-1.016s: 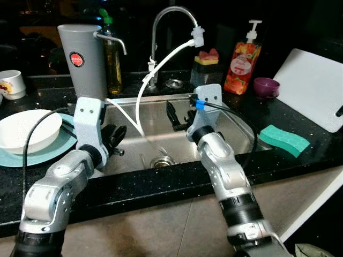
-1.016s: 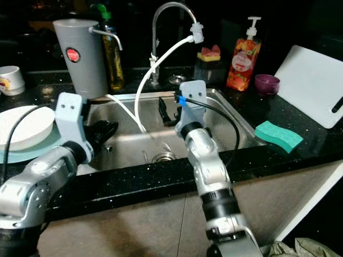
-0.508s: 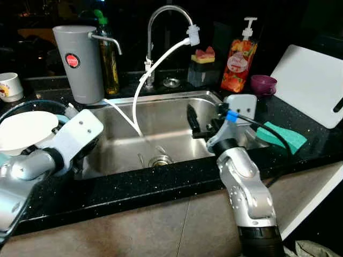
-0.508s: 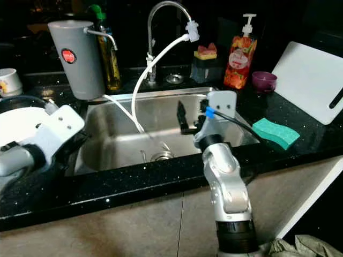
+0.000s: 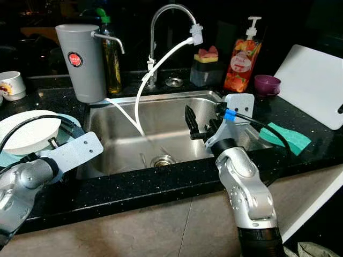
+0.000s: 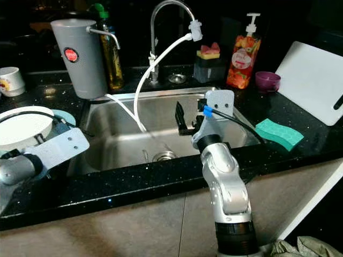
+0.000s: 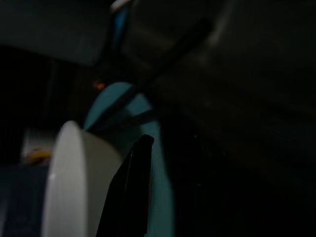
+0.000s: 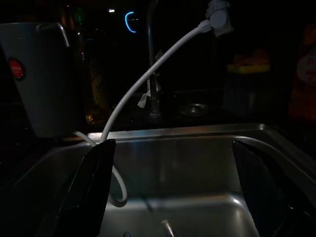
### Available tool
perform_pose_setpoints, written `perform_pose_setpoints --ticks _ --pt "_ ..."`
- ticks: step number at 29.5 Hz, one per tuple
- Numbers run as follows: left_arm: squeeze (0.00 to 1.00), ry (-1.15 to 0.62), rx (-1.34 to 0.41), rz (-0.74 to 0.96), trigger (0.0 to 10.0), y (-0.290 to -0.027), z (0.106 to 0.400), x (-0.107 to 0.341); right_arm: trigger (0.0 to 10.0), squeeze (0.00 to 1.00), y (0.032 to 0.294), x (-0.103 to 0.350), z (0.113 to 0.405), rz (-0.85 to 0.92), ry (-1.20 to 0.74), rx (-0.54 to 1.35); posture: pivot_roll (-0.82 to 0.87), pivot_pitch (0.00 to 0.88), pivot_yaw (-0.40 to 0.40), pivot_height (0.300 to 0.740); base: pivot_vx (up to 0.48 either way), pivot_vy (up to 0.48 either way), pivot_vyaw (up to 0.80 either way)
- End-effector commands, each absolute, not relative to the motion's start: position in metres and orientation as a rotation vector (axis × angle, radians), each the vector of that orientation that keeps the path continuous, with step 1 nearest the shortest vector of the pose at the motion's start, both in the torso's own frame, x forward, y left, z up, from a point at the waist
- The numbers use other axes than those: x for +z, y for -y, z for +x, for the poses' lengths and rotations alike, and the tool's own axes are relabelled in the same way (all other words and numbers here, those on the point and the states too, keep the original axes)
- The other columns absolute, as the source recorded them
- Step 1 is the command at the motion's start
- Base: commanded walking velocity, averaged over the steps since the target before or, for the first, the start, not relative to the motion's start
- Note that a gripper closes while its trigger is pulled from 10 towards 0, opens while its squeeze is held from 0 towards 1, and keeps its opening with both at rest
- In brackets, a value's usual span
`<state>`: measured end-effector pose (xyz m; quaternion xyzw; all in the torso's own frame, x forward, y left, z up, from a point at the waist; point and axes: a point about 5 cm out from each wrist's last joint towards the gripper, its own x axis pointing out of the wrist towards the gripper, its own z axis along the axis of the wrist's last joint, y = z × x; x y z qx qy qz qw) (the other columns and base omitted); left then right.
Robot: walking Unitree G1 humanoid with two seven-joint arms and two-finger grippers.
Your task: Kitchen organization
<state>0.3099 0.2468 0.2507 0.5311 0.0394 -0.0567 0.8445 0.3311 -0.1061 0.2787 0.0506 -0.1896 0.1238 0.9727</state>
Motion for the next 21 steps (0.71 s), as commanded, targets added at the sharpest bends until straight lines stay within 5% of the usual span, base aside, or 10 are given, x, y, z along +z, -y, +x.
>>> perform_pose_setpoints --ticks 1,21 --pt "0.0 -0.075 -0.123 1.143 10.0 -0.243 0.313 0.244 10.0 0.0 0.106 0.28 0.328 0.118 0.389 0.258 0.14 0.136 -0.039 0.74 0.0 0.0 0.0" --pt "0.0 0.046 -0.074 1.304 10.0 -0.236 0.343 0.233 10.0 0.0 0.101 0.283 0.327 0.112 0.397 0.275 0.12 0.11 -0.045 0.74 0.0 0.0 0.0"
